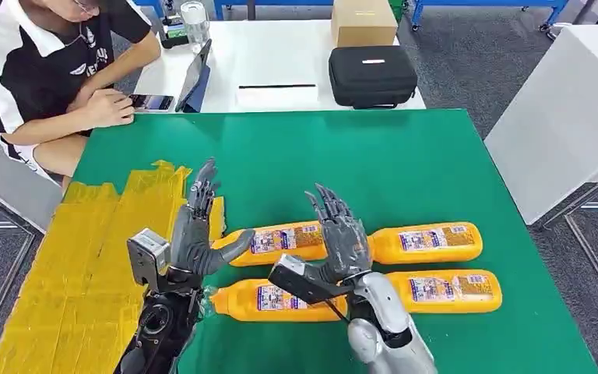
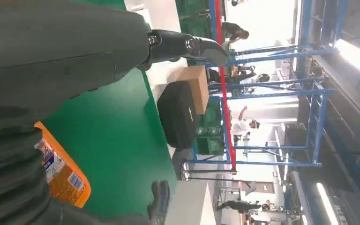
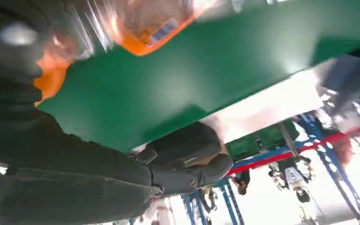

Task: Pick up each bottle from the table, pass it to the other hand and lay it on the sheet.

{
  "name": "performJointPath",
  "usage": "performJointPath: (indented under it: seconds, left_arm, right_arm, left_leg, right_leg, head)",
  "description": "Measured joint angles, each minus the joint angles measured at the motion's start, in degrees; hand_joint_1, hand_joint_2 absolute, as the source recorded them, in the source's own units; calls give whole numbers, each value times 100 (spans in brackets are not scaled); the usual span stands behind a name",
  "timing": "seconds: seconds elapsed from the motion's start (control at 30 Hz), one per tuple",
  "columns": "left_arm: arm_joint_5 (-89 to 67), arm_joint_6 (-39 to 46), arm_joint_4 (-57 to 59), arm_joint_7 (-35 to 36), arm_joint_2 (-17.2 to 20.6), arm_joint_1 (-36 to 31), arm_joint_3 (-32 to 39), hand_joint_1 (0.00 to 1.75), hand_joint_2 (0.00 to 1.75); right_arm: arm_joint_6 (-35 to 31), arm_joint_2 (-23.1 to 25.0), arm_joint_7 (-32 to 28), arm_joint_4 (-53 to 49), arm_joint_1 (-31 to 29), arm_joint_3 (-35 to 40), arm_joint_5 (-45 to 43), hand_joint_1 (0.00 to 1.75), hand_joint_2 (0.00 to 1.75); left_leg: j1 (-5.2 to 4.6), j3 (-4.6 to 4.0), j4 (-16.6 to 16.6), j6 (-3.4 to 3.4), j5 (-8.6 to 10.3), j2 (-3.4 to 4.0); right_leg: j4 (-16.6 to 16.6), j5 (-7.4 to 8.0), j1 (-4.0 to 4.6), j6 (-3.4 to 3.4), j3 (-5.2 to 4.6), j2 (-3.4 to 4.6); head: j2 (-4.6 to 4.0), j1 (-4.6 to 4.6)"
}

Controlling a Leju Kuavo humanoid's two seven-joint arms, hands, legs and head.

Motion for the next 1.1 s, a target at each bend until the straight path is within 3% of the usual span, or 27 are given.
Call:
performJointPath:
  seconds: [0.23, 0.73, 1.1]
  left_arm:
    - [0, -79, 0, 13, -44, 0, 15, 0, 175]
    - [0, -79, 0, 15, -44, -1, 24, 0, 175]
    - [98, -85, 4, 22, -44, -12, 55, 0, 175]
  right_arm:
    - [223, 0, 221, 632, -351, -2, 390, 0, 175]
    - [276, 28, 278, 1061, -534, -2, 489, 0, 175]
    - [44, 234, 217, 2587, -1247, -111, 935, 0, 175]
  left_leg:
    - [0, 0, 1, 3, 4, -2]
    - [0, -1, 1, 3, 4, -1]
    - [0, -1, 1, 4, 5, -1]
  right_leg:
    - [0, 1, 0, 1, 1, 0]
    - [0, 1, 0, 1, 0, 0]
    - [1, 2, 0, 2, 0, 0]
  head:
    - [0, 2]
    - [0, 0]
    - [0, 2]
